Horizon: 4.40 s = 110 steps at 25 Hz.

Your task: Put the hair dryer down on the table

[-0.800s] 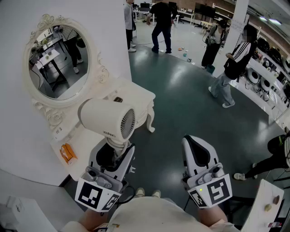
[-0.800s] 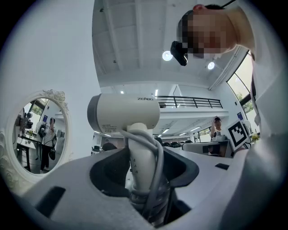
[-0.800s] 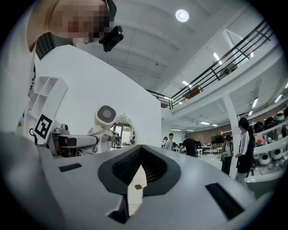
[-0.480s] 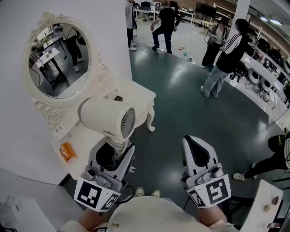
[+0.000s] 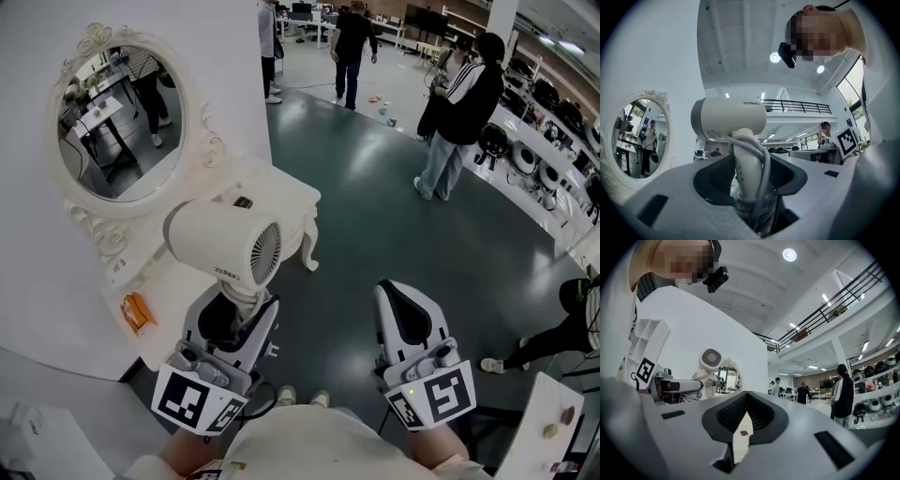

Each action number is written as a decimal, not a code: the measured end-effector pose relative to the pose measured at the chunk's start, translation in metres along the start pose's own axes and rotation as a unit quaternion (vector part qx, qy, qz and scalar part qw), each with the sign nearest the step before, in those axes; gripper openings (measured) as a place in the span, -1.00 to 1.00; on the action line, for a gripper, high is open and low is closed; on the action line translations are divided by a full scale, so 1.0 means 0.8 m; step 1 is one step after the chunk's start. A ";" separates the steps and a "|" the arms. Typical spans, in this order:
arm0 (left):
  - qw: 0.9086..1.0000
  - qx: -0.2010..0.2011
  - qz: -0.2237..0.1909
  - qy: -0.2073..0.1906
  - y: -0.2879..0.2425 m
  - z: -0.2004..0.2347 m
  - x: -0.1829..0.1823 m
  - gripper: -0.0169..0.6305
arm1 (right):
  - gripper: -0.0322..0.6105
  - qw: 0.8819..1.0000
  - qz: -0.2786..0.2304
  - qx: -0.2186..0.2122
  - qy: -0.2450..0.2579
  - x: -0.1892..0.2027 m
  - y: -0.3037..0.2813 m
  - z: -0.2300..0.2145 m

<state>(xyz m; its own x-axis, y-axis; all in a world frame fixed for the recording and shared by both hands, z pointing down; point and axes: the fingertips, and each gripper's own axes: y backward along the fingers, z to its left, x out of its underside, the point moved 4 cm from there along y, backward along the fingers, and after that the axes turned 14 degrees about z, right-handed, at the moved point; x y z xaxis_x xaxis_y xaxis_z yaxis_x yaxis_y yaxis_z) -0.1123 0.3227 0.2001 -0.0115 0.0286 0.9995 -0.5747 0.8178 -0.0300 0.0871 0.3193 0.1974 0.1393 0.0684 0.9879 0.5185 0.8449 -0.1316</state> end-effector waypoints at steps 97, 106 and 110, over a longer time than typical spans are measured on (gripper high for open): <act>0.996 0.066 0.038 0.042 -0.422 0.399 0.064 -0.28 | -0.84 0.999 0.039 0.015 -0.024 0.014 -0.546 -0.229; 0.997 0.042 0.047 0.049 -0.428 0.410 0.069 -0.28 | -0.84 0.999 0.046 -0.009 -0.024 0.014 -0.564 -0.236; 0.997 0.030 0.050 0.049 -0.433 0.407 0.068 -0.28 | -0.84 0.999 0.045 -0.018 -0.024 0.012 -0.562 -0.246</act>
<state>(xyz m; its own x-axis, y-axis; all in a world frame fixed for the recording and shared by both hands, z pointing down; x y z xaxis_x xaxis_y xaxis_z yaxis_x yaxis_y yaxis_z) -0.1800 -0.1462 0.2668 0.0066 0.1663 0.9860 -0.6222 0.7726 -0.1262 0.0214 -0.1639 0.2499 0.1468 0.1695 0.9745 0.5366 0.8140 -0.2224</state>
